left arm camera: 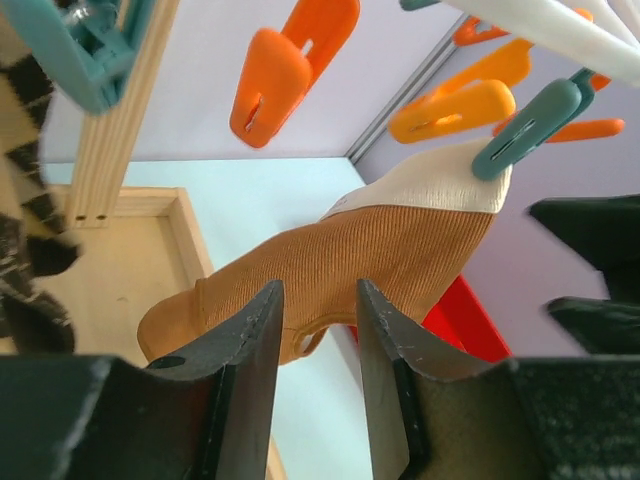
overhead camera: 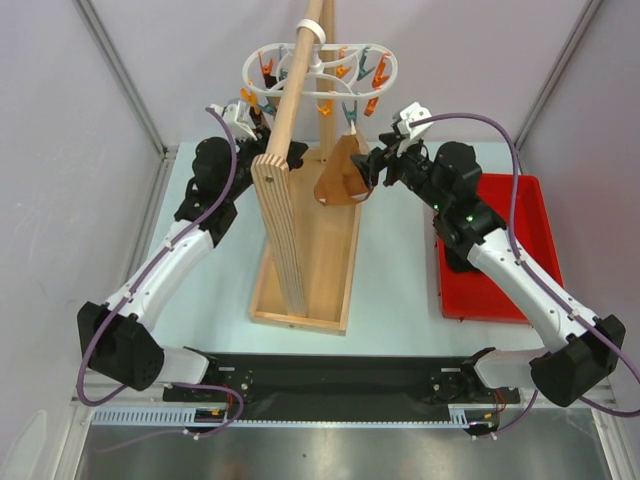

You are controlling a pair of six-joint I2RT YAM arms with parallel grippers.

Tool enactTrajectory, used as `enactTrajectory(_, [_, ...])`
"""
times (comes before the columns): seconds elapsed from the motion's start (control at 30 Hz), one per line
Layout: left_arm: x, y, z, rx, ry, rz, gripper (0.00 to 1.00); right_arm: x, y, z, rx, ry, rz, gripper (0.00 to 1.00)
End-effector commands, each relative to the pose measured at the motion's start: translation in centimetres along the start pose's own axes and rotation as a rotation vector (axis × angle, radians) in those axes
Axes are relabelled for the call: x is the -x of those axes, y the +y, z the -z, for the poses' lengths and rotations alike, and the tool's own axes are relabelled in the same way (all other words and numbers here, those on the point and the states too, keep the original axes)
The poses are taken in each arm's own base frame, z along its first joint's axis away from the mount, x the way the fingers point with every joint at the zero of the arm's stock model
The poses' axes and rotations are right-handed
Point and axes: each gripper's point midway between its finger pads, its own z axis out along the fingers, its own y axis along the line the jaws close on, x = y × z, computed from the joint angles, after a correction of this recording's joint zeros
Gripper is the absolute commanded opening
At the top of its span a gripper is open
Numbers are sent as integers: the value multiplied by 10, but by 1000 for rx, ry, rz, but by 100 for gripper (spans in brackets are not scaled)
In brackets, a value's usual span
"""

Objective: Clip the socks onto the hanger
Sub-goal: Rotate the hanger, then open the clamp at the hanger.

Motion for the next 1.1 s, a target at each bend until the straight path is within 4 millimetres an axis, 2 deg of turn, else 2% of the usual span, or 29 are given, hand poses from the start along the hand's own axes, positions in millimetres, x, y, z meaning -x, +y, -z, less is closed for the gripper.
enactTrajectory(0.0, [30,-13,18,-25,-52,-90,40,67,16,19,56,-149,53,77])
enactTrajectory(0.07, [35,-8,24,-9,-50,-91,40,75,26,22,84,-178,55,77])
enactTrajectory(0.13, [35,-6,27,-6,-42,-97,40,71,47,21,147,-188,69,77])
enactTrajectory(0.2, [37,-4,34,3,-49,-100,40,77,66,21,226,-241,87,72])
enactTrajectory(0.23, [36,-2,36,6,-46,-100,40,72,79,20,264,-245,90,70])
enactTrajectory(0.27, [38,-3,40,7,-48,-102,40,77,84,20,277,-284,117,64])
enactTrajectory(0.33, [39,-2,44,24,-49,-109,40,74,94,20,311,-325,147,61])
enactTrajectory(0.37, [40,1,47,44,-55,-107,40,70,96,15,308,-365,166,55])
enactTrajectory(0.47, [42,4,55,69,-67,-112,40,64,95,2,293,-429,238,51])
enactTrajectory(0.5, [44,2,58,66,-74,-115,40,50,96,-12,297,-414,246,52])
enactTrajectory(0.57, [45,5,59,77,-75,-113,40,48,98,-23,300,-446,272,53])
enactTrajectory(0.6, [41,7,61,88,-59,-105,40,34,101,-35,312,-435,281,54])
enactTrajectory(0.63, [42,7,64,89,-61,-103,40,42,99,-37,298,-488,293,55])
enactTrajectory(0.67, [41,7,64,87,-58,-103,40,40,99,-41,299,-502,302,58])
enactTrajectory(0.7, [42,6,66,86,-60,-102,40,25,101,-54,313,-493,320,58])
enactTrajectory(0.83, [48,1,70,73,-75,-103,40,15,87,-78,282,-529,305,60])
enactTrajectory(1.0, [48,-1,67,58,-78,-83,40,11,77,-92,264,-582,285,60])
enactTrajectory(1.07, [42,-1,66,44,-57,-61,40,11,76,-96,262,-594,284,60])
